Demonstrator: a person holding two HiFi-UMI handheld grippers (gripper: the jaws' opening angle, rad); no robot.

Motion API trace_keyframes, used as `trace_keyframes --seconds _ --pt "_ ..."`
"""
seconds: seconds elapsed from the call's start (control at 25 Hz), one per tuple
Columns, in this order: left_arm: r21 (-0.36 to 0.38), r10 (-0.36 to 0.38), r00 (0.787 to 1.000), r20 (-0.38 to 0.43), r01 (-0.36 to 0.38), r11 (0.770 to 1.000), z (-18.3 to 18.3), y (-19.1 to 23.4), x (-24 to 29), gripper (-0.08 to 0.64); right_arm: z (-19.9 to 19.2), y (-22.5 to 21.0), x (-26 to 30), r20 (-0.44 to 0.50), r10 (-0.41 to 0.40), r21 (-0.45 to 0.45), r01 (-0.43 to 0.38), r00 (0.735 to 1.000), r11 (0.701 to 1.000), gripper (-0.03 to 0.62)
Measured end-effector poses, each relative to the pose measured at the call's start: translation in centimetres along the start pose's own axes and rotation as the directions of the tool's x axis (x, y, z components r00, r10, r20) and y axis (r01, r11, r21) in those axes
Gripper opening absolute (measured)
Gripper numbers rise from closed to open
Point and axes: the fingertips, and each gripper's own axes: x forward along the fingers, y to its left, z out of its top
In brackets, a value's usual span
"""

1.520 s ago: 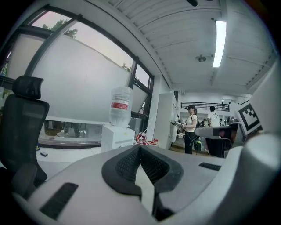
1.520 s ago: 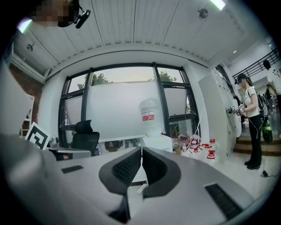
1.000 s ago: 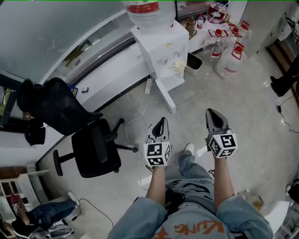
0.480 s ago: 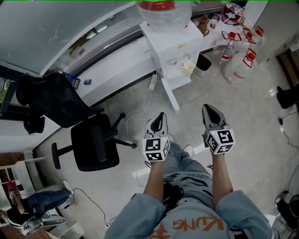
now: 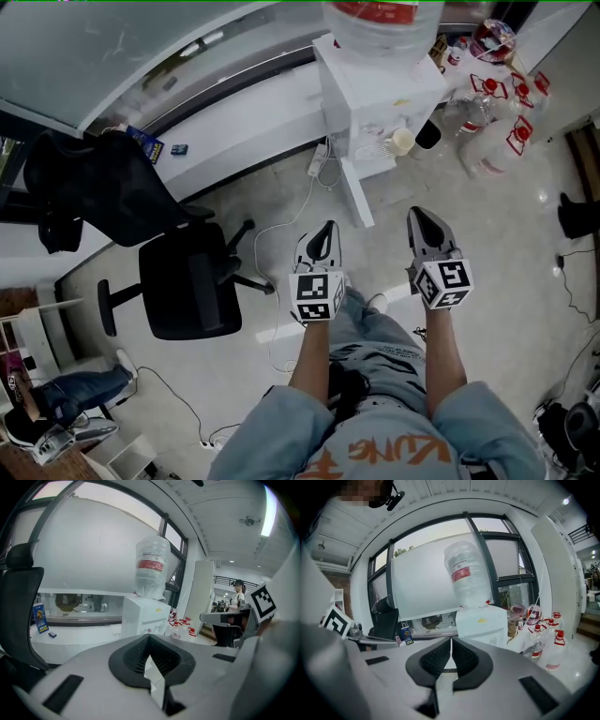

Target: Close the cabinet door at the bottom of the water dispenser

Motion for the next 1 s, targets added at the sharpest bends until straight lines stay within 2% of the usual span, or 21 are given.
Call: trace_keyframes --seconds 0.4,0.76,1.0 --pt "-0.043 0.0 1.0 -0.01 -0.001 0.999 -2.4 4.8 3.2 0.009 -2.9 1.8 5.0 -0.045 0.001 -0.047 -0.003 0.999 0.999 0.031" --pt "-0.063 -0.045 0.997 -0.07 0.04 0.997 -6.8 5.2 5.3 0.011 -8.0 1.6 6.2 -0.129 -0.014 -0.048 0.008 0.992 0.999 0.031" --pt "-0.057 -0.075 0.988 -0.133 0.068 0.996 -11.1 4.8 7.0 0.011 -13.3 0.7 7.5 -0.195 -0.005 -0.057 -0.006 0.981 0.998 0.031"
